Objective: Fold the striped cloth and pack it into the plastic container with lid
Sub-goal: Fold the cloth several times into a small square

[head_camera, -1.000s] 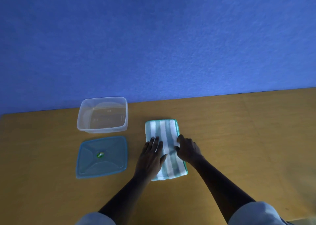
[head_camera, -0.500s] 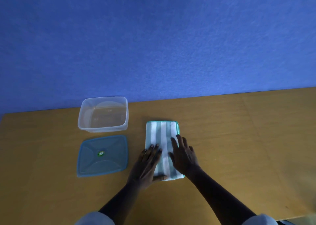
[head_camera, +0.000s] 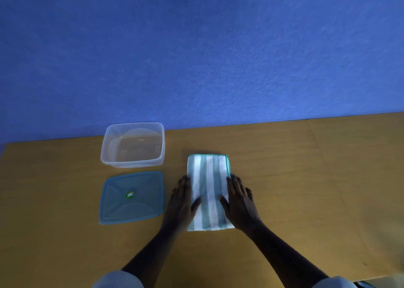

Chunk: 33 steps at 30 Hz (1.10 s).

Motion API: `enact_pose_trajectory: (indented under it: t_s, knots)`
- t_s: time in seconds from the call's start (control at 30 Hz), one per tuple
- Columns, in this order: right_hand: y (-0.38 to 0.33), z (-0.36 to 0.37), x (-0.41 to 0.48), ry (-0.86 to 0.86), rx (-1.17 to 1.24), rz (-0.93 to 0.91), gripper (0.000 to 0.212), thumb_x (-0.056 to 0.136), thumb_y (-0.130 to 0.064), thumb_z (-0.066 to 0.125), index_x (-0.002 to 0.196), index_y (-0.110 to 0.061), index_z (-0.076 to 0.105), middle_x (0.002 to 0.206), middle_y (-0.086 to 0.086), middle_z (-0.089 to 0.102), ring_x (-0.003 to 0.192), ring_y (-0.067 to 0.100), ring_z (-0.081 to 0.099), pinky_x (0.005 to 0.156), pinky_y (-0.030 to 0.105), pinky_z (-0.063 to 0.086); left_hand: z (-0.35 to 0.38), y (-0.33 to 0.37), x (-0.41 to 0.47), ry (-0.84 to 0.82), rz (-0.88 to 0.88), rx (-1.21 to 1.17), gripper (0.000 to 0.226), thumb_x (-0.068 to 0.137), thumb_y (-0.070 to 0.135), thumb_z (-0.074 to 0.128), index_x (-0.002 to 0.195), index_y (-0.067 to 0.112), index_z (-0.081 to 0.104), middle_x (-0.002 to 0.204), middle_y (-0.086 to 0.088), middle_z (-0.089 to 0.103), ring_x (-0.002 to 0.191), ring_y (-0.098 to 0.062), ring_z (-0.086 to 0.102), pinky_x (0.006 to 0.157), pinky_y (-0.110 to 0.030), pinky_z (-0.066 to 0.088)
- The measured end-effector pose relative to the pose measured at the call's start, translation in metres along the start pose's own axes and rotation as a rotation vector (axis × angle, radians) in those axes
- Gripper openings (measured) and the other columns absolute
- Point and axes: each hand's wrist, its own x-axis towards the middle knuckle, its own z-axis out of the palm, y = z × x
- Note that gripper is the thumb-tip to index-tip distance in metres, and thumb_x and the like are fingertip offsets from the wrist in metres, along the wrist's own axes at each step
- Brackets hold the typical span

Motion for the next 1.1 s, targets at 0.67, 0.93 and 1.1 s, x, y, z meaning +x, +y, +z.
enact_pose_trajectory:
  t_s: [0.67,0.93,1.1]
  knots:
    - [-0.009,-0.022,0.045,-0.142,0.854,0.719,0.028,0.070,-0.023,0.081,0.088,-0.003,0.074,0.080,0.011,0.065,0.066,0.023,0.056,0.058,0.031,0.044,-0.033,0.001,0.048,-0.211,-0.589,-0.784,0.031,0.081,0.027,0.075,0.107,0.011,0.076,0.097,-0.006,0.076,0.091,-0.023,0.072,0.084,-0.039,0.058]
    - [-0.018,-0.074,0.051,-0.203,1.228,0.555,0.020,0.087,-0.021,0.072,0.103,-0.010,0.065,0.089,0.007,0.062,0.079,0.022,0.059,0.061,0.030,0.047,-0.070,-0.003,0.069,-0.214,-0.395,-0.877,0.032,0.086,0.027,0.074,0.114,0.012,0.069,0.103,-0.001,0.075,0.089,-0.015,0.071,0.070,-0.028,0.056]
    - [-0.028,-0.105,0.068,-0.110,1.461,0.341,0.013,0.095,-0.014,0.066,0.105,-0.015,0.057,0.116,0.009,0.066,0.108,0.026,0.066,0.086,0.050,0.061,-0.106,0.007,0.090,-0.140,-0.274,-0.944,0.033,0.088,0.030,0.073,0.115,0.016,0.061,0.106,-0.007,0.071,0.088,-0.020,0.072,0.055,-0.024,0.056]
